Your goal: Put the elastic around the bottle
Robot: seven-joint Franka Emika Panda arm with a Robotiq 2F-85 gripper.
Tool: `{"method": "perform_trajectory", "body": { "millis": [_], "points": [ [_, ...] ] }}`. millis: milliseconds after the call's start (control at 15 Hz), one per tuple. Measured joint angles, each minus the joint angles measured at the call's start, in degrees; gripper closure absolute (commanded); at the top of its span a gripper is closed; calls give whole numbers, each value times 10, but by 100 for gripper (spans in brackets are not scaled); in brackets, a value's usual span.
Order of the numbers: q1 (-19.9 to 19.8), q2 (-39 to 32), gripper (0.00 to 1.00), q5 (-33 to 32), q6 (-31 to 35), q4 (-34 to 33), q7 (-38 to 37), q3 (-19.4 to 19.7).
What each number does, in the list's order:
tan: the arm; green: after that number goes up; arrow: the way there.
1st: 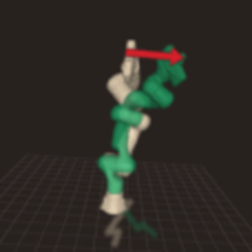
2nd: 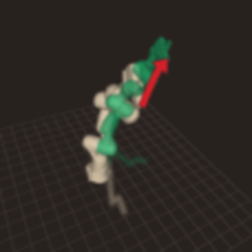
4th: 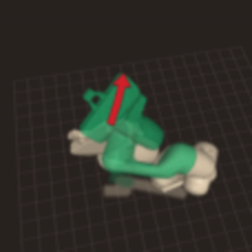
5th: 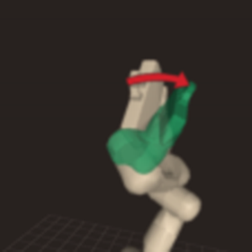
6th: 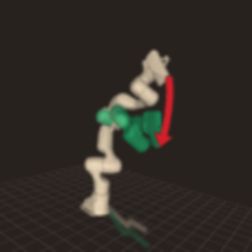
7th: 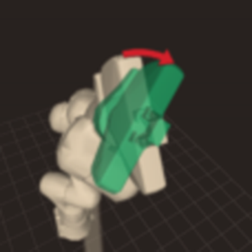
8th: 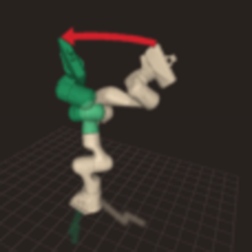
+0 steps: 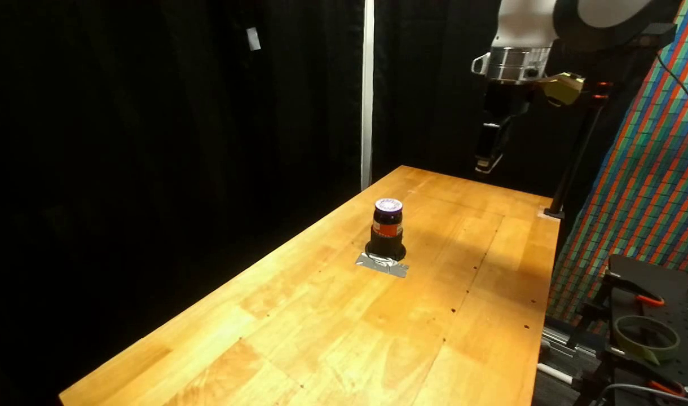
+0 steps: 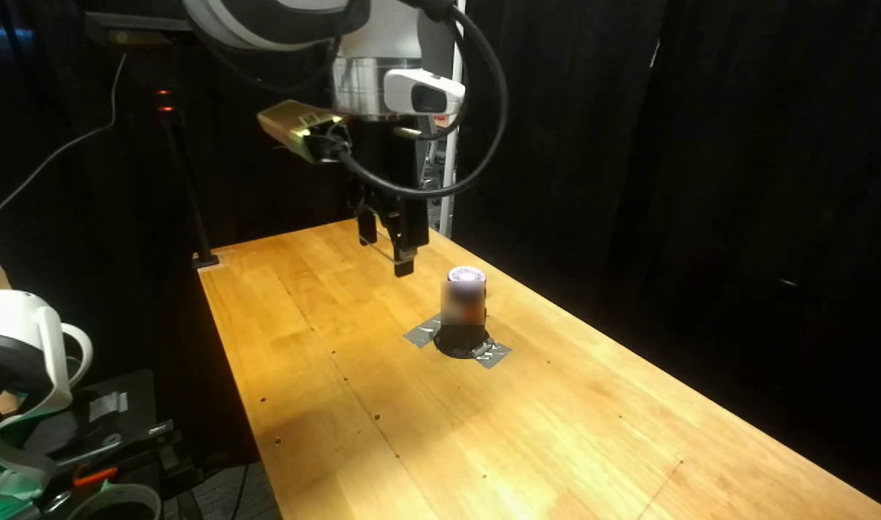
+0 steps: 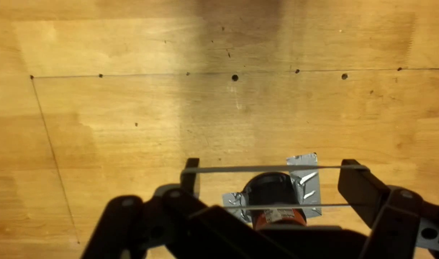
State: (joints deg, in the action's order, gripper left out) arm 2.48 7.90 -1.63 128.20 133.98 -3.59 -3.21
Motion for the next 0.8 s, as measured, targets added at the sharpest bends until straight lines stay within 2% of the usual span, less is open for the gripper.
{"method": "perform_trajectory", "body": {
  "millis": [400,800],
  "points": [
    [15,-182,0,3,5,-176,1,-3],
    [16,-304,0,20,4,-303,14,-10]
  ]
}}
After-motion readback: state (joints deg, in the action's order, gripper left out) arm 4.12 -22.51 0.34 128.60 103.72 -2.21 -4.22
